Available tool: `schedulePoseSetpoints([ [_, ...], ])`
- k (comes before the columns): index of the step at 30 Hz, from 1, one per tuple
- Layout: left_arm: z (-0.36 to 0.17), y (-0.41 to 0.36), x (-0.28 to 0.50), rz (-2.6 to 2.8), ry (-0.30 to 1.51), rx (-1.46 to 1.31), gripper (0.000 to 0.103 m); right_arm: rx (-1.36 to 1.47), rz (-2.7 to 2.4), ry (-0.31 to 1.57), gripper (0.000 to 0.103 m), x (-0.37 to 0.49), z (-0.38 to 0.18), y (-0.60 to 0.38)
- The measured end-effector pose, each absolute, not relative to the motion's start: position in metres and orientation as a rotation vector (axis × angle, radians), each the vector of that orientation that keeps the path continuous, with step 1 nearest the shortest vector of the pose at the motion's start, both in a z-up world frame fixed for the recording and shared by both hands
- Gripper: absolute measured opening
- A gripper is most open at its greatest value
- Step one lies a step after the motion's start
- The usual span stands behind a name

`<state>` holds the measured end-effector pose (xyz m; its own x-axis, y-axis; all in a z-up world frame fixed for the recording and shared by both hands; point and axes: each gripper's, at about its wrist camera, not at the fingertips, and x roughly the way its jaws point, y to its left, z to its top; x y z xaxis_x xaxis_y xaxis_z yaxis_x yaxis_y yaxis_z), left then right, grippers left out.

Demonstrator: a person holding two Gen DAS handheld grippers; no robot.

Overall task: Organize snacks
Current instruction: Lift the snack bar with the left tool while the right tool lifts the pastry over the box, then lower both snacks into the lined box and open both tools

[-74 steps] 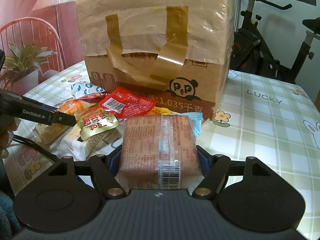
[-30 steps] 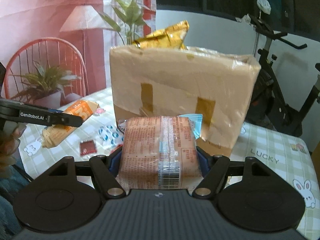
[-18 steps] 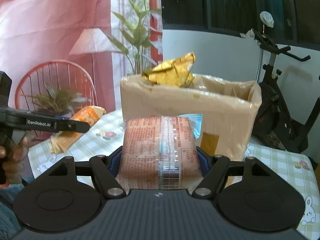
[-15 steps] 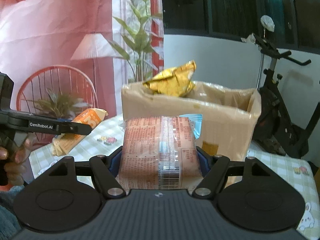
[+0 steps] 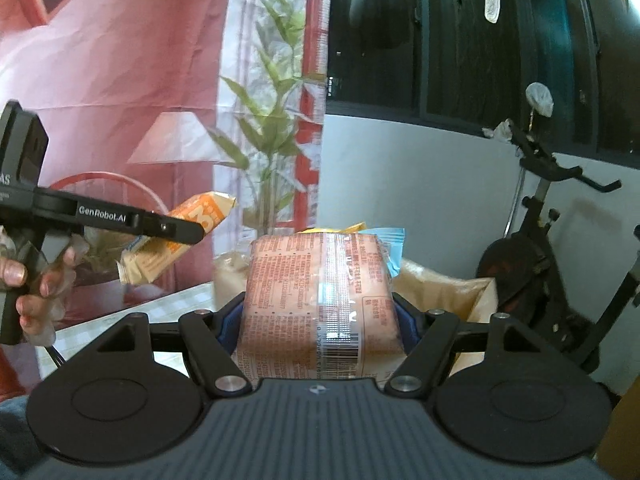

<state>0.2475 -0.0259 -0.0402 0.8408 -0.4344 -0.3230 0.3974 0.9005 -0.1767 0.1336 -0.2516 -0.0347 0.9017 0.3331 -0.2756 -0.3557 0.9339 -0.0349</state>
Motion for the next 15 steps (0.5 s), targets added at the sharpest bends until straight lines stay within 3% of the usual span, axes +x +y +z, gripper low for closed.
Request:
schedulePoseSetpoints([
  [15, -0.052, -0.072, 0.348, -0.429, 0.547, -0.09, 0.039, -0.041, 0.247, 0.294, 0.073, 0.195, -0.028, -0.292],
])
